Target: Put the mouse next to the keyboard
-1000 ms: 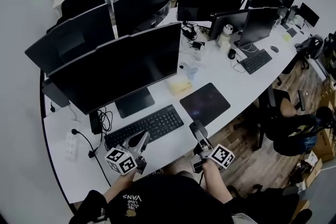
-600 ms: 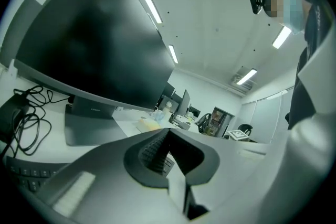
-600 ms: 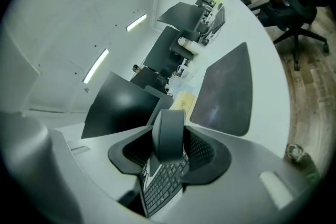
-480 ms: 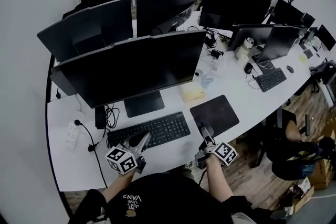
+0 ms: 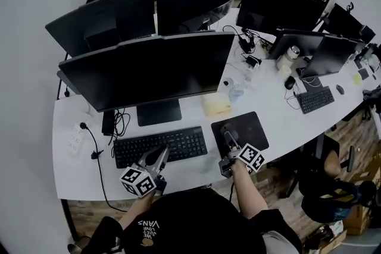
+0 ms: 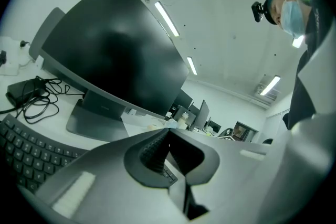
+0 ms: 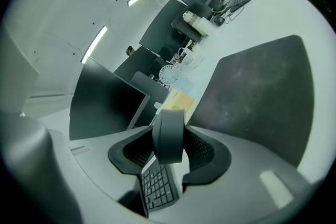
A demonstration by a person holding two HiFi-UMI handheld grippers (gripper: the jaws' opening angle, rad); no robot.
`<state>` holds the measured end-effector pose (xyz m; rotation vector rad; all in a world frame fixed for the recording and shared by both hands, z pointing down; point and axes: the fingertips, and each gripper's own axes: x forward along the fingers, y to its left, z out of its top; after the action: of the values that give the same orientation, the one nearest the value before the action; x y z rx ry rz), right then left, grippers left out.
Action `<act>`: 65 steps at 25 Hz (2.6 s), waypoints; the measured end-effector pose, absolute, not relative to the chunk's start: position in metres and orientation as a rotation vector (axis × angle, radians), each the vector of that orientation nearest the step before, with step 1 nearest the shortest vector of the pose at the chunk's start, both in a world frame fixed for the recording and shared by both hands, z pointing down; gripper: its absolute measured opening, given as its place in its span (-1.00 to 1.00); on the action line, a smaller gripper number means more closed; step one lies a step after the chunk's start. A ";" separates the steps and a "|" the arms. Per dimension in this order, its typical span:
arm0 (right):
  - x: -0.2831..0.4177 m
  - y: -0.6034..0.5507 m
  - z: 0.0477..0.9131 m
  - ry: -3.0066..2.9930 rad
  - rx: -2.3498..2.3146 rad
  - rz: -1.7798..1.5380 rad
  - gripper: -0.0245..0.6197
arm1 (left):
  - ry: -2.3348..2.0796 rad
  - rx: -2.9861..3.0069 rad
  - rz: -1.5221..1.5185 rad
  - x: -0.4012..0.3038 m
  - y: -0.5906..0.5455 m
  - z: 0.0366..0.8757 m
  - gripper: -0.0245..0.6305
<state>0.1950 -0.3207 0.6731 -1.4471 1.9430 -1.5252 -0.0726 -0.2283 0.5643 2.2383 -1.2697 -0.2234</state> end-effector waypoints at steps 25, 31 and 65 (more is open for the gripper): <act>0.187 -0.336 0.718 2.097 -1.617 -1.707 0.09 | -1.305 2.193 -0.232 -0.064 -0.235 0.573 -0.92; 0.182 -0.332 0.717 2.224 -1.683 -1.719 0.25 | -1.285 2.197 -0.228 -0.067 -0.236 0.573 -0.92; 0.175 -0.297 0.636 2.375 -1.818 -1.248 0.66 | -1.145 2.264 -0.189 -0.081 -0.235 0.571 -0.92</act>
<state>0.1754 -0.2972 0.6356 -1.8181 2.3749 -1.2475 -0.0808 -0.2351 0.5708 2.2643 -1.1454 -0.1890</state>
